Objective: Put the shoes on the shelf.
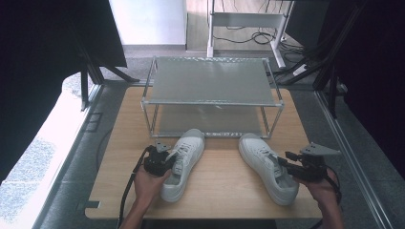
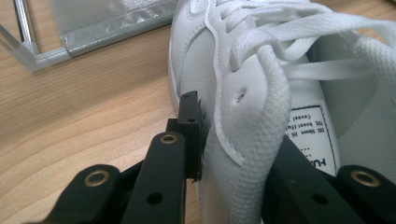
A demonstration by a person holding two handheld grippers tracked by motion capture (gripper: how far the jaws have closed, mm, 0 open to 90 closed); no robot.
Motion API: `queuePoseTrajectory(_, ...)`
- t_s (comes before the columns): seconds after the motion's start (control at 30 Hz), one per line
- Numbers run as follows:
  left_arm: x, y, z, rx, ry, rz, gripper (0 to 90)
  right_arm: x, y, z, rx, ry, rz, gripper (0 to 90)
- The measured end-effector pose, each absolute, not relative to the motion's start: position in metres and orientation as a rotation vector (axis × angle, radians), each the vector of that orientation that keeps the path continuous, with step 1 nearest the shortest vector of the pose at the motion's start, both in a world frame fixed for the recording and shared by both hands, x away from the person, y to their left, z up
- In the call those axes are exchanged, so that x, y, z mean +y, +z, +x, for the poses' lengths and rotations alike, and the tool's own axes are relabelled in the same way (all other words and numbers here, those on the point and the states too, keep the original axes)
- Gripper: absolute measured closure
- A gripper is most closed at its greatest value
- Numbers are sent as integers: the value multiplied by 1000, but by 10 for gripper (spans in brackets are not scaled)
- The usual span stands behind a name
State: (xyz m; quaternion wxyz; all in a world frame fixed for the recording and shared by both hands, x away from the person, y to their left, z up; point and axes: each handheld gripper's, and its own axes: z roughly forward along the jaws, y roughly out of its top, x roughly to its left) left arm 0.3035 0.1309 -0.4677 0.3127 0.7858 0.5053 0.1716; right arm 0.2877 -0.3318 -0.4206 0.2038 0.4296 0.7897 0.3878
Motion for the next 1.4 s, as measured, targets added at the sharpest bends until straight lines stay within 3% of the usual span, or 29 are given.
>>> queuePoseTrajectory(0.2,138,-470,304,1344,395,2014,798,-327,-435,302,2269,1003,1208,611)
queuePoseTrajectory(0.57,139,-470,304,1342,392,2009,803,-313,-428,311,2351,777,1173,642)
queuePoseTrajectory(0.97,139,-470,304,1341,389,2011,801,-315,-431,311,2383,760,1221,594)
queuePoseTrajectory(1.4,139,-470,305,1341,388,2013,802,-315,-456,331,2395,630,1255,750)
